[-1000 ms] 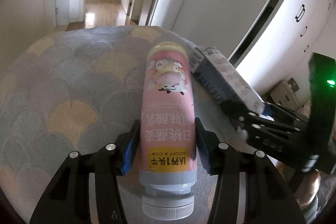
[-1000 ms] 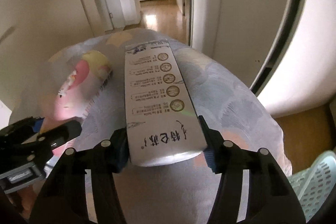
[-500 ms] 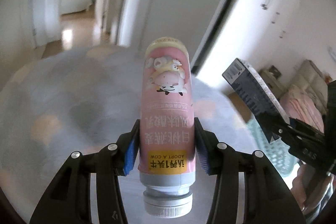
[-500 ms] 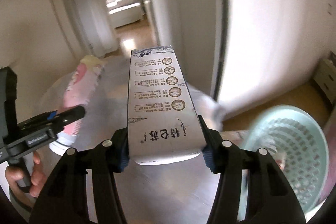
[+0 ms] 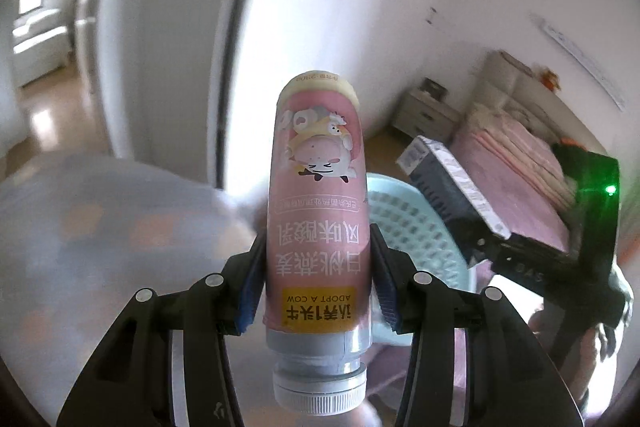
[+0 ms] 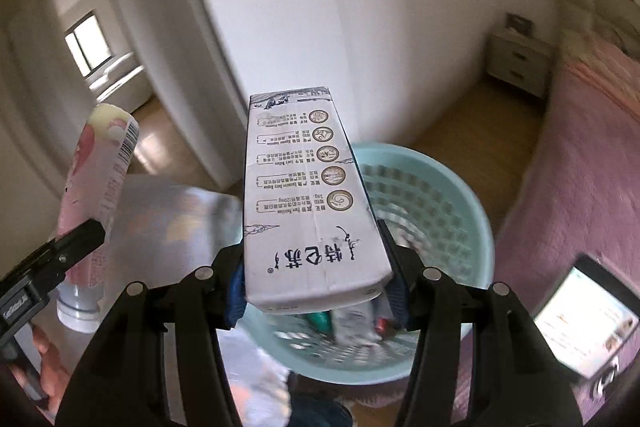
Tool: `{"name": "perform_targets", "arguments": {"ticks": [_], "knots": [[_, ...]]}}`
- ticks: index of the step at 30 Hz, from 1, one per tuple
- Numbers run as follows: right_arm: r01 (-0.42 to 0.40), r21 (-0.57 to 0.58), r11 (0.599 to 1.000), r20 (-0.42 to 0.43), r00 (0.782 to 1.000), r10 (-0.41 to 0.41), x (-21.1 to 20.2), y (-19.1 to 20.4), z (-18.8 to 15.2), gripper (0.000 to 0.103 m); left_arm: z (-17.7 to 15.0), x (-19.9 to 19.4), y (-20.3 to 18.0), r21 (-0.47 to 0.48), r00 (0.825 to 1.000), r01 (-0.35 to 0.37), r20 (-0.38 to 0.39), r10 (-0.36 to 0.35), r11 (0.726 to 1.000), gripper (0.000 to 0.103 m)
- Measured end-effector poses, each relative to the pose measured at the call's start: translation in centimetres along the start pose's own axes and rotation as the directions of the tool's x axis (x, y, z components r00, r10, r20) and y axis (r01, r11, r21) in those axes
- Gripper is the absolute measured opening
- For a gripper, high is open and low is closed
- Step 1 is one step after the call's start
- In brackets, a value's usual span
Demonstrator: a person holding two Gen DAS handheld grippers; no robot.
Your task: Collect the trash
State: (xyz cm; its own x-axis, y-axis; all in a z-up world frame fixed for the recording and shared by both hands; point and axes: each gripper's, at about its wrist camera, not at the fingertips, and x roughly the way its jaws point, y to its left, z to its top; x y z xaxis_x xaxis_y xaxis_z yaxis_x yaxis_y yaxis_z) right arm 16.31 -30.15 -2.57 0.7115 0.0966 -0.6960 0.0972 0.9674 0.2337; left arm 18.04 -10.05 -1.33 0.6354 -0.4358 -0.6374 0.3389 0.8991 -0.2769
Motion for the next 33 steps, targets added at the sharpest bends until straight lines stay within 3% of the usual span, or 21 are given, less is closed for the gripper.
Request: {"name": "perform_targets", "arguments": {"ticks": [5, 8, 17, 20, 22, 26, 30, 33], "knots": [[0.058, 0.08, 0.995, -0.047, 0.997, -0.055, 0.2, -5.0, -0.7, 0.052, 0.0, 4.6, -2.5, 0.015, 0.994, 0.068, -0.091, -0.066, 0.998, 0.046], [0.073, 0.106, 0.992, -0.067, 0.996, -0.066, 0.6, -6.6, -1.1, 0.052, -0.3, 7.3, -3.5, 0.031, 0.99, 0.058, -0.133, -0.053, 0.998, 0.046], [0.071, 0.134, 0.988, -0.097, 0.994, -0.058, 3.0, -7.3, -0.4, 0.052, 0.6, 11.3, -3.8, 0.039, 0.986, 0.034, -0.166, -0.028, 0.999, 0.048], [0.054, 0.134, 0.989, -0.096, 0.994, -0.042, 3.5, -7.1, -0.4, 0.053, 0.7, 10.8, -3.3, 0.032, 0.987, 0.033, -0.158, -0.027, 0.999, 0.05], [0.055, 0.127, 0.99, -0.104, 0.994, -0.042, 3.9, -6.9, -0.7, 0.062, 0.7, 10.2, -3.3, 0.035, 0.989, 0.027, -0.148, -0.021, 0.999, 0.053], [0.041, 0.131, 0.991, -0.112, 0.993, -0.026, 3.8, -6.9, -1.2, 0.063, 0.1, 7.9, -2.4, 0.032, 0.992, 0.02, -0.126, -0.015, 0.999, 0.054], [0.028, 0.118, 0.993, -0.093, 0.996, -0.017, 2.5, -6.6, -1.7, 0.063, -0.8, 4.8, -1.3, 0.025, 0.997, -0.023, -0.074, 0.024, 0.999, 0.068], [0.014, 0.095, 0.995, -0.076, 0.997, -0.006, 1.2, -5.5, -2.0, 0.063, -1.6, 2.1, -0.1, 0.003, 0.997, -0.063, -0.033, 0.063, 0.998, 0.071]]}}
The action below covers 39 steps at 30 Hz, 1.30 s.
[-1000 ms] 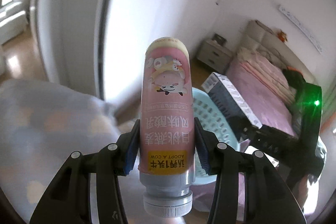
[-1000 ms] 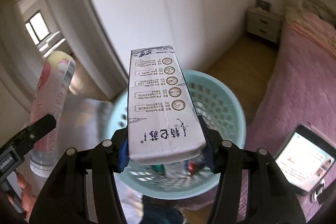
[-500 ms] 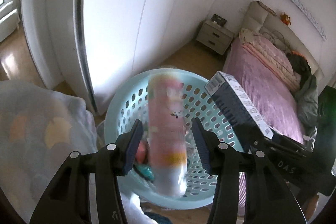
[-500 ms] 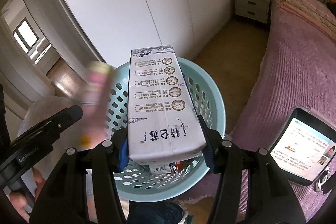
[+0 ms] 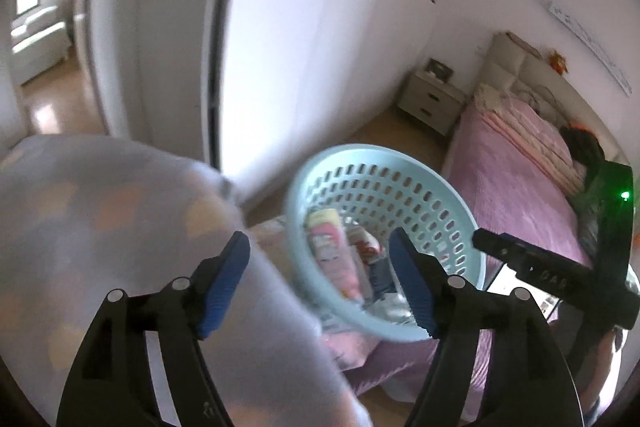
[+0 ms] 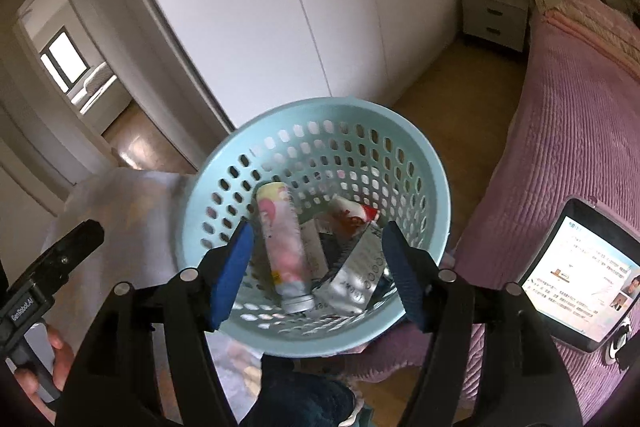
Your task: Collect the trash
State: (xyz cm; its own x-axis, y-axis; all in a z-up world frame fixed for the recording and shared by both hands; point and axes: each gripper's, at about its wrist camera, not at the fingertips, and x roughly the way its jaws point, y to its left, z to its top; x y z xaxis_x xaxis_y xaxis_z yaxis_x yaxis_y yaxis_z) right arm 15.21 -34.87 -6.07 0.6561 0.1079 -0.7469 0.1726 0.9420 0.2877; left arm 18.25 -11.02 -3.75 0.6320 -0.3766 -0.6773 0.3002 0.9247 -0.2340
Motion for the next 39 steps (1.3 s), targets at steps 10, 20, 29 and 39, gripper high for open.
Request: {"name": "perform_targets", "arguments": {"ticks": [10, 20, 29, 39], "knots": [[-0.012, -0.109, 0.994, 0.103, 0.994, 0.023, -4.9, 5.8, -2.6, 0.064, -3.7, -8.4, 2.6, 0.002, 0.969, -0.186, 0.165, 0.183, 0.983, 0.082], [0.072, -0.117, 0.99, 0.299, 0.954, -0.034, -7.7, 7.9, -7.0, 0.065, -7.9, -10.9, 6.6, -0.049, 0.907, -0.248, 0.339, 0.25, 0.967, 0.084], [0.157, -0.119, 0.981, 0.448, 0.89, -0.088, -10.1, 9.3, -9.4, 0.065, -7.9, -11.3, 6.1, -0.044, 0.889, -0.276, 0.369, 0.273, 0.96, 0.085], [0.193, -0.15, 0.97, 0.472, 0.876, -0.102, -10.1, 10.4, -11.1, 0.065, -8.5, -11.7, 4.9, -0.004, 0.869, -0.312, 0.403, 0.287, 0.95, 0.09]]}}
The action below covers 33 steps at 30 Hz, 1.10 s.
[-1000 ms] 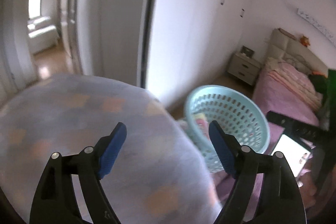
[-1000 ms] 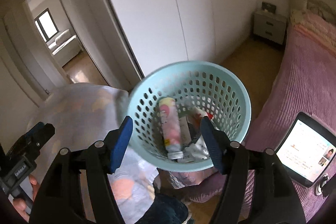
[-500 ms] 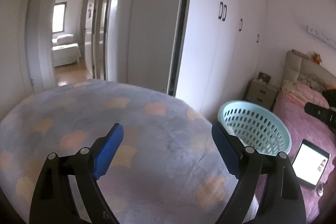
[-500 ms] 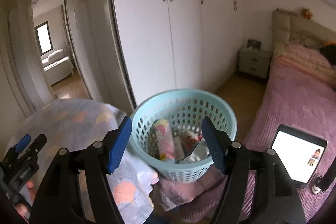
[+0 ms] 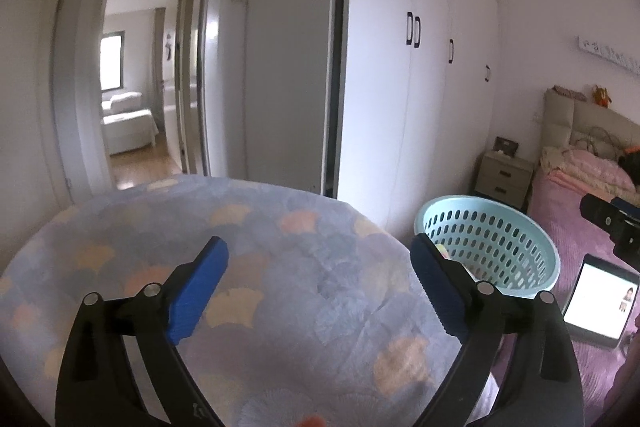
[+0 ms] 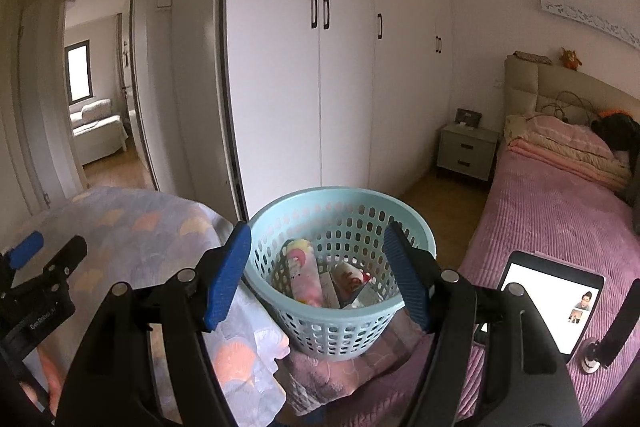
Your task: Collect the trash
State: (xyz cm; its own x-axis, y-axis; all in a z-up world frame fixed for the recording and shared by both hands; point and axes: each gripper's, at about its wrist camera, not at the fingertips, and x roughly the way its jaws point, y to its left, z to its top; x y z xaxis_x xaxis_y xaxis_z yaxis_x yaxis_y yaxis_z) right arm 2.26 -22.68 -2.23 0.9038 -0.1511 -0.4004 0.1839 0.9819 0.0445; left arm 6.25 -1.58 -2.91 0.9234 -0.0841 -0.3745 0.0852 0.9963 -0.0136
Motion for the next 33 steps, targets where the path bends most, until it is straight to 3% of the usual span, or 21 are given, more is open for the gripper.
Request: {"name": "perform_targets", "arguments": {"ticks": [33], "knots": [[0.008, 0.015, 1.0, -0.027, 1.0, -0.007, 0.14, -0.48, -0.12, 0.068, -0.04, 0.03, -0.17, -0.004, 1.0, 0.018, -0.013, -0.018, 1.0, 0.092]]}}
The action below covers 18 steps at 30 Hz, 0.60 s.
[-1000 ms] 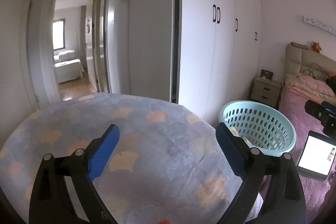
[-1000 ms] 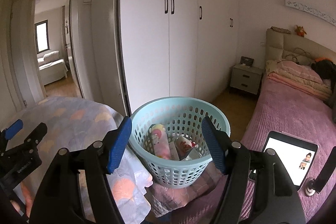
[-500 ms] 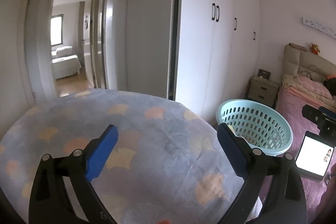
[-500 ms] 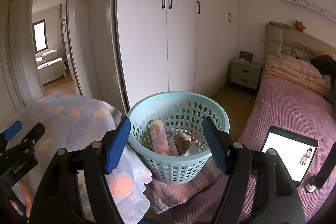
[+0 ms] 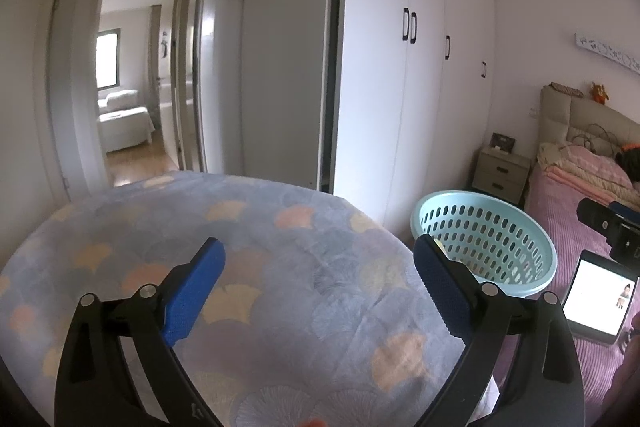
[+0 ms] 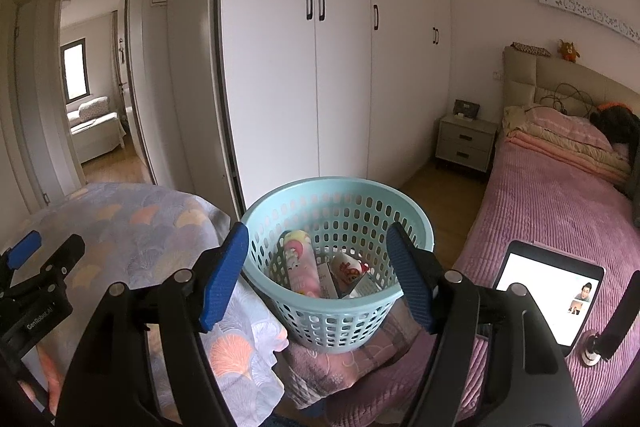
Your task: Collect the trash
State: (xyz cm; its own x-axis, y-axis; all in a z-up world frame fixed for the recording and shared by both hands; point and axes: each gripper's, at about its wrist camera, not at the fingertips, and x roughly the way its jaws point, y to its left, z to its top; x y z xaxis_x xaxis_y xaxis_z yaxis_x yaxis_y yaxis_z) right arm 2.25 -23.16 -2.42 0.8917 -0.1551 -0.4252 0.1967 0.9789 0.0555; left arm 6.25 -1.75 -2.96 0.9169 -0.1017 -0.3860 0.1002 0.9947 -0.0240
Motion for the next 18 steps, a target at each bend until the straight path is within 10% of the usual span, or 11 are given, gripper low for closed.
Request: {"name": "perform_targets", "arguments": {"ticks": [18], "knots": [[0.003, 0.006, 1.0, -0.008, 1.0, -0.003, -0.08, 0.2, 0.03, 0.068, -0.02, 0.04, 0.02, 0.006, 1.0, 0.004, -0.002, -0.004, 1.0, 0.092]]}}
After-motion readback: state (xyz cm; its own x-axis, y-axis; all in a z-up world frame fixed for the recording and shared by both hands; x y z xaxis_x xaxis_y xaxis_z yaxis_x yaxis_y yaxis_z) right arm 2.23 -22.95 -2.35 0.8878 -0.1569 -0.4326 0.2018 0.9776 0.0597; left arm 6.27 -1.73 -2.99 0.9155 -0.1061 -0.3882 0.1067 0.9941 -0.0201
